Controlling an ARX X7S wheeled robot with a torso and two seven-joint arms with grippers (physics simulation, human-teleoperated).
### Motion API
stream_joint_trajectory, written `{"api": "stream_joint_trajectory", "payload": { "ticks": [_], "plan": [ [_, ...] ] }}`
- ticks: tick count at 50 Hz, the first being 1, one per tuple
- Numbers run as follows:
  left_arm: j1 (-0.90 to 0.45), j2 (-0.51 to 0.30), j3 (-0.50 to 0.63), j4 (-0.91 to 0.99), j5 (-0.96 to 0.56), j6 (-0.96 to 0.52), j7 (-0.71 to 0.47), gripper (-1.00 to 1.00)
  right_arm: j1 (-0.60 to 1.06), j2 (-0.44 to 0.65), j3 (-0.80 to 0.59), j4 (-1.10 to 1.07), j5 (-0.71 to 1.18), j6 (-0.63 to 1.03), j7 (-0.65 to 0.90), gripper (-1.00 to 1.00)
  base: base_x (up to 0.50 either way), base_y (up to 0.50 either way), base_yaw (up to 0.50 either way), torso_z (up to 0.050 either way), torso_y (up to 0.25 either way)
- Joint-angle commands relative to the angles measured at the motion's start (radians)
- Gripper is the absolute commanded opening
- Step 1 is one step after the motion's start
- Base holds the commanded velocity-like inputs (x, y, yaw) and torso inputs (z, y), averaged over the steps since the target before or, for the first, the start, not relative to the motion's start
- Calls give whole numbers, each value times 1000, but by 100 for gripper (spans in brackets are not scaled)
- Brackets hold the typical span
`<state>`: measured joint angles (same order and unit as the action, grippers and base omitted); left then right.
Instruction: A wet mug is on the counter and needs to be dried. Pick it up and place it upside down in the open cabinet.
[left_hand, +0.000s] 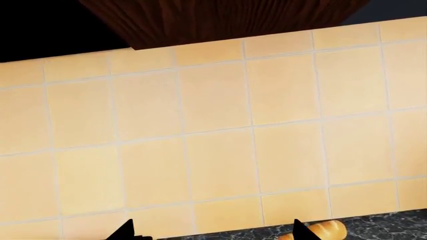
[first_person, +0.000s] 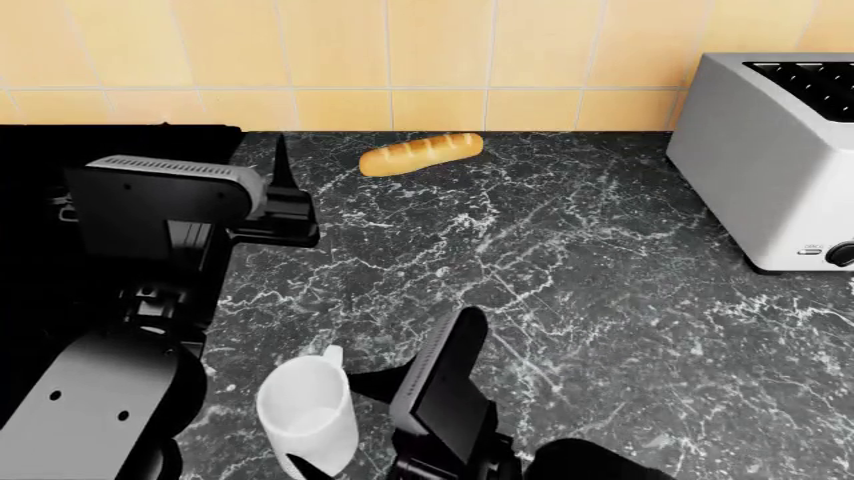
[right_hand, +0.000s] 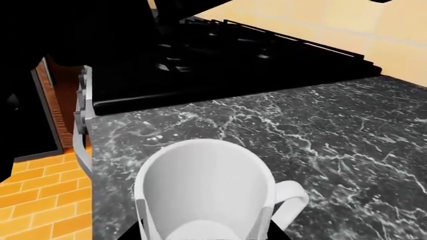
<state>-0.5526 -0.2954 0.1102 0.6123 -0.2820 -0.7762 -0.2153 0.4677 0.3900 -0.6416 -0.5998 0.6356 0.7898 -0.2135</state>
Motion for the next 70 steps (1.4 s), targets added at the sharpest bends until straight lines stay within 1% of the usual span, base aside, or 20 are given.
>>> {"api": "stream_joint_trajectory", "payload": {
  "ticks": [1,19,25,31,39,45,51,55,58,60,65,70],
  "plan": [
    [3,-3,4,-6,-1,8,-4,100,-6,-5,-3,19,-5,-30,-11,-100,0,0,0,0,0],
    [5,-11,-4,-1,-12,8,-8,100,-13,11,17,-15,7,-29,18,-100,0,0,0,0,0],
    [5,-12,-2,2,-14,7,-11,100,-4,25,47,-57,18,-12,52,-100,0,0,0,0,2],
    [3,-16,-5,4,-17,7,-12,100,32,45,97,-116,52,40,100,-100,0,0,0,0,0],
    [2,-20,-9,7,-22,8,-13,100,114,108,183,-189,103,166,183,-100,0,0,0,0,0],
    [-5,-21,-8,8,-25,1,-16,100,197,145,298,-234,211,287,248,-100,0,0,0,0,0],
    [-18,-22,-2,10,-29,-8,-17,100,222,162,393,-238,240,311,311,-100,0,0,0,0,0],
    [-29,-25,-3,19,-35,-23,-17,100,246,171,423,-240,258,333,335,-100,0,0,0,0,0],
    [-31,-26,-1,21,-36,-24,-18,100,290,196,415,-254,256,366,345,-100,0,0,0,0,0],
    [-33,-26,2,20,-36,-25,-18,100,325,204,432,-263,288,403,356,-100,0,0,0,0,5],
    [-44,-25,8,19,-39,-29,-18,100,429,211,524,-270,442,536,427,-100,0,0,0,0,0],
    [-45,-25,17,19,-39,-26,-18,100,493,236,547,-254,491,605,468,-100,0,0,0,0,0]
  ]
}}
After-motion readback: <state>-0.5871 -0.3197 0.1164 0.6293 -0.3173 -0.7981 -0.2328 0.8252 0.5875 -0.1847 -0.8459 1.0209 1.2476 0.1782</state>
